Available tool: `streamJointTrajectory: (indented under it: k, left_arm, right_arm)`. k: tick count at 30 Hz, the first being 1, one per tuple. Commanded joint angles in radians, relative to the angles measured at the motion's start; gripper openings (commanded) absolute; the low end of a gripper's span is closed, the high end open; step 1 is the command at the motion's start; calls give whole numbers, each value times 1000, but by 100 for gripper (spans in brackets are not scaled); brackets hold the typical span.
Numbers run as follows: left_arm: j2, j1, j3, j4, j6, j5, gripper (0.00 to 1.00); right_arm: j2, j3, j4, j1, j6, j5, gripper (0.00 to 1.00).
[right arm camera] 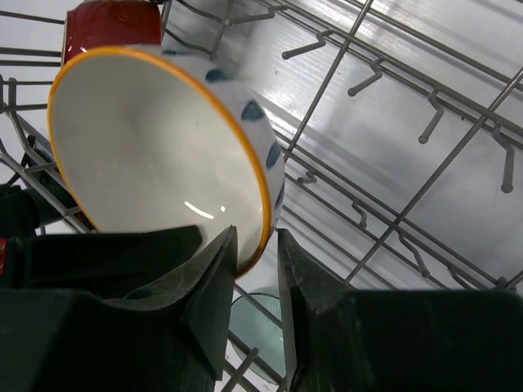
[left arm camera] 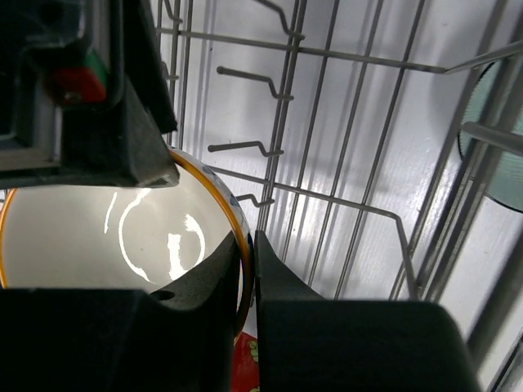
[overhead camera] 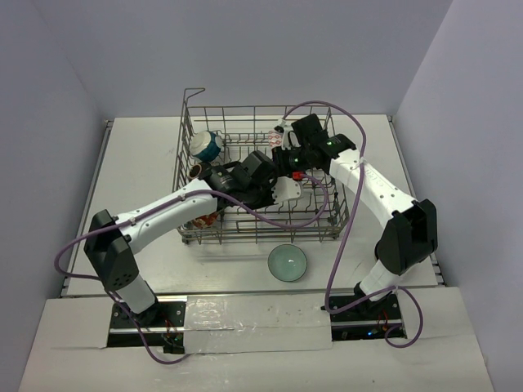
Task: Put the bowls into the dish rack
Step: Pass from the right arm to the left
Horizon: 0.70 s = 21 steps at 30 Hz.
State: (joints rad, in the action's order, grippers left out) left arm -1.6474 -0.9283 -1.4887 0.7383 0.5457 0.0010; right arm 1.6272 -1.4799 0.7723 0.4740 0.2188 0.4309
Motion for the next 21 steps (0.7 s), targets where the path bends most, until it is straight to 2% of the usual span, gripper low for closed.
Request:
streamJointTrajectory:
  k: [1,3,5,9,14,21]
  left_arm:
    - [3,17,-22,-51,-10,-68,0]
    - [-3,19,-25,-43,-12,-65,0]
    - [-5,19,-27,-42,-15,-64,0]
    - [-8,19,-30,-39,-18,-58,0]
    - [-12,17,-42,-28,-36,-53,0]
    - [-37,13,-62,-13,-66,-70,0]
  right_arm:
    - [-21,-25,36,2,-12,11,36]
    - [-15,-29,38,2,-12,8,40]
    - [-13,-31,38,2,-12,11,37]
    - [-12,-33,39,2,-12,2,39]
    - [-18,-62,38,-26,5,-17,54]
    - [-44,-120,22,-112,43,68,62]
